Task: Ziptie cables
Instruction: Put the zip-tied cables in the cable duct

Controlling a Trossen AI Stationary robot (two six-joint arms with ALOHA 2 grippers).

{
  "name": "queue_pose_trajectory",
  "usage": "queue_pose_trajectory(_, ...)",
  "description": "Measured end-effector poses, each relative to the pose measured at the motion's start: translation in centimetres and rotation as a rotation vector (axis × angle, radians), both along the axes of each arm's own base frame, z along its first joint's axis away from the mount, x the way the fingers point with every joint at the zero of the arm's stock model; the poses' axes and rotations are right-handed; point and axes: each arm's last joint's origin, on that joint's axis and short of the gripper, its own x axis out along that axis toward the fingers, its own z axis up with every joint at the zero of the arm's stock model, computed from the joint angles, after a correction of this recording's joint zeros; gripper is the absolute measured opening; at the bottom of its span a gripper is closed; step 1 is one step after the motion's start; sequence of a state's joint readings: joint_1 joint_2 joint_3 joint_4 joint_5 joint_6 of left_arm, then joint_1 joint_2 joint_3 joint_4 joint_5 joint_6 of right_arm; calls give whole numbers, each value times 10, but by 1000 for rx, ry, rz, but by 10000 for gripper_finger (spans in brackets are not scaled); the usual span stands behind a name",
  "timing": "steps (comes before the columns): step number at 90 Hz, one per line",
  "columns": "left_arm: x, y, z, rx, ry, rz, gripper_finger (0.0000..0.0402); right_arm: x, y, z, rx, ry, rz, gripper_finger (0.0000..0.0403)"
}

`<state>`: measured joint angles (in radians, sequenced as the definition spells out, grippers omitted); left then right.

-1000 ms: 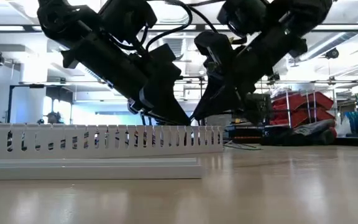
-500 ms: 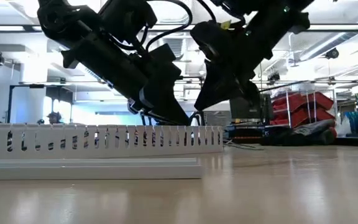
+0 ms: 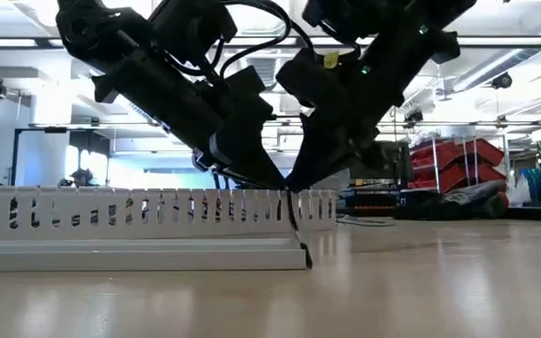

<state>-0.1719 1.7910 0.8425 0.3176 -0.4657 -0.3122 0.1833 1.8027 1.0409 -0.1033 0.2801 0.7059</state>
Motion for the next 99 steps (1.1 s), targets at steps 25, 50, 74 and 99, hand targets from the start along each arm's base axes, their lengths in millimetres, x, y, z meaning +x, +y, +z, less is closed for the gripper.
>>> queue_pose_trajectory(25, -1, 0, -1, 11, 21, -7, 98, -1, -1, -2, 68, -7, -60, 16)
queue_pose_trajectory(50, -1, 0, -1, 14, 26, -10, 98, -2, -2, -4, 80, -7, -72, 103)
queue_pose_trajectory(74, -1, 0, -1, 14, 29, -11, 98, -2, -5, -4, 73, -12, -68, 85)
queue_pose_trajectory(99, -1, 0, -2, 14, 31, -12, 98, -4, -9, 5, 55, -16, -52, 25)
